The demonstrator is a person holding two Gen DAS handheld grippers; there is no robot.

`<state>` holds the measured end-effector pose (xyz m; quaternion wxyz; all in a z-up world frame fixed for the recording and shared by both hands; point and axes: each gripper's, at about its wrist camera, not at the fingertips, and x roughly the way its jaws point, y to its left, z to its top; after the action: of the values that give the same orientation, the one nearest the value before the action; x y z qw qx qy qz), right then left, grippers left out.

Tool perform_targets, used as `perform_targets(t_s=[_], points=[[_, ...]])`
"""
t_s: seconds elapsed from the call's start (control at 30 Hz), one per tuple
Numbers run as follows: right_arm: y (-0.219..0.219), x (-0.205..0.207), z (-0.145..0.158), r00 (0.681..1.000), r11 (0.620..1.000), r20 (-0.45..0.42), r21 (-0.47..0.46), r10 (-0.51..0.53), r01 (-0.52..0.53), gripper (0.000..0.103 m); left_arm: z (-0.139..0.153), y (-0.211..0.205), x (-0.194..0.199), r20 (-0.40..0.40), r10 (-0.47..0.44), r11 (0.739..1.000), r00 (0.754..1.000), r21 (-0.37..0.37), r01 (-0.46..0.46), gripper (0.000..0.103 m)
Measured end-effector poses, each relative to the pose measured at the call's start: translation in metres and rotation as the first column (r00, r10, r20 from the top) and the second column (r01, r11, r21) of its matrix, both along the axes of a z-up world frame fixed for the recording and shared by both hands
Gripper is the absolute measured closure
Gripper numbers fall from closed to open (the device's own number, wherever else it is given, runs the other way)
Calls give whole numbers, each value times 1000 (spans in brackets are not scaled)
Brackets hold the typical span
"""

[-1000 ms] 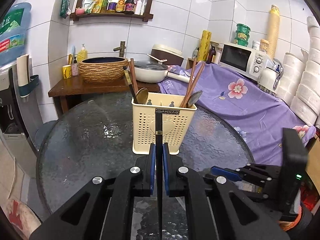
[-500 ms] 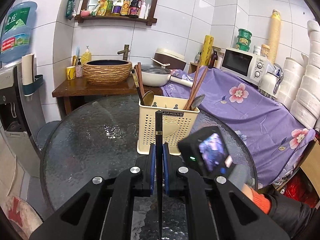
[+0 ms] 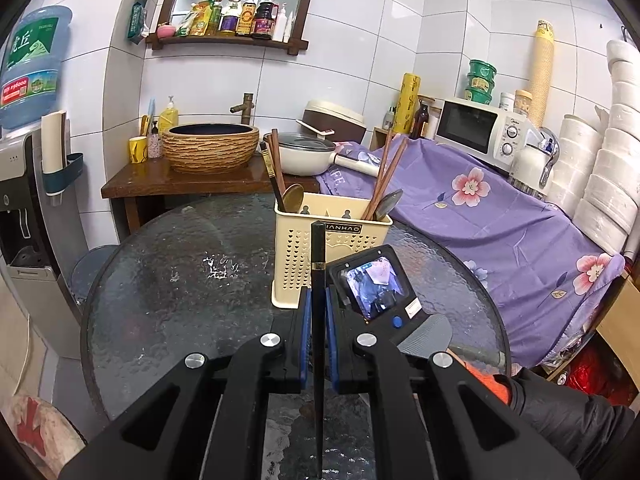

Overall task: Organize utensils
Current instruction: 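Lower the black chopstick into the caddy with the left tool while the right lowers the clear spoon in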

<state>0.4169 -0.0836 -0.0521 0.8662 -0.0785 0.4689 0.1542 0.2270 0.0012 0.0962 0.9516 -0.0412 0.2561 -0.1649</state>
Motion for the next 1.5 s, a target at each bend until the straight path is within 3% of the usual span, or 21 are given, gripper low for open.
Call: perform_targets(t_s=[0.07,0.33,0.6,0.8,1.2,1.5], points=[[4,1,0,1000,1000,5,0,9,-9,66,0,0,0,0,2,1000,1000,3,-2,96],[-1,-8,10,999,999,47,38,15,-17,67,-1,2,1,-3,11,1000,1000,-1,-11,96],[-38,-57,74,976,985,218,165,19,-56,67,1,3,-2,22,35,999,999,6,-35,96],[-63,-92,113,954,977,298,195,25,-86,67,2,2,0,21,42,999,999,4,-42,96],[-84,-126,140,933,963,356,229,51,-140,67,8,-1,2,29,39,999,999,-6,-39,96],[-87,-121,164,920,959,390,247,33,-139,67,28,-7,12,65,39,999,997,-13,-38,96]])
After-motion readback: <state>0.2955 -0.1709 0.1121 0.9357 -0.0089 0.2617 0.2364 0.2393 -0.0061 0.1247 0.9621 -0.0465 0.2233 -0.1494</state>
